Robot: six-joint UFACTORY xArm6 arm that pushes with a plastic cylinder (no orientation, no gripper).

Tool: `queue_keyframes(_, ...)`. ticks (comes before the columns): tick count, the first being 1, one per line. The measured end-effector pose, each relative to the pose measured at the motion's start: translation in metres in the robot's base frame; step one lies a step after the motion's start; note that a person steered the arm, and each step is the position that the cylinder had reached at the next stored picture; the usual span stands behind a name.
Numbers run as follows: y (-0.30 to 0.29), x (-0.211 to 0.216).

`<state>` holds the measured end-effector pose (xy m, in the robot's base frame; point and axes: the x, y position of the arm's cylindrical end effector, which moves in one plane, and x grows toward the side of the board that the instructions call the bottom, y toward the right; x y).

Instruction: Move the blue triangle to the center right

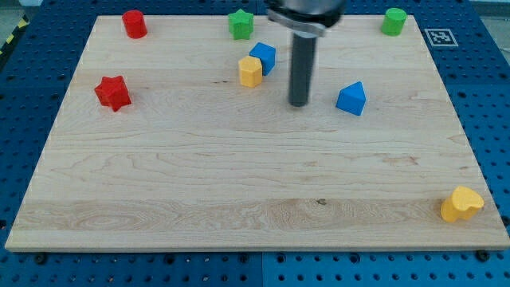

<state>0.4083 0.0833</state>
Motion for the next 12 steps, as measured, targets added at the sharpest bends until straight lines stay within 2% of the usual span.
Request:
queue_keyframes(2,0.110,0.021)
queue_keyframes(3,0.107,0.035)
queue_keyframes(4,0.058,0.042)
queue_keyframes(5,0.030,0.023)
queue_keyframes(6,0.039,-0.008)
queue_keyframes(7,0.050,-0.016)
queue_keyframes(12,0.069,-0.016)
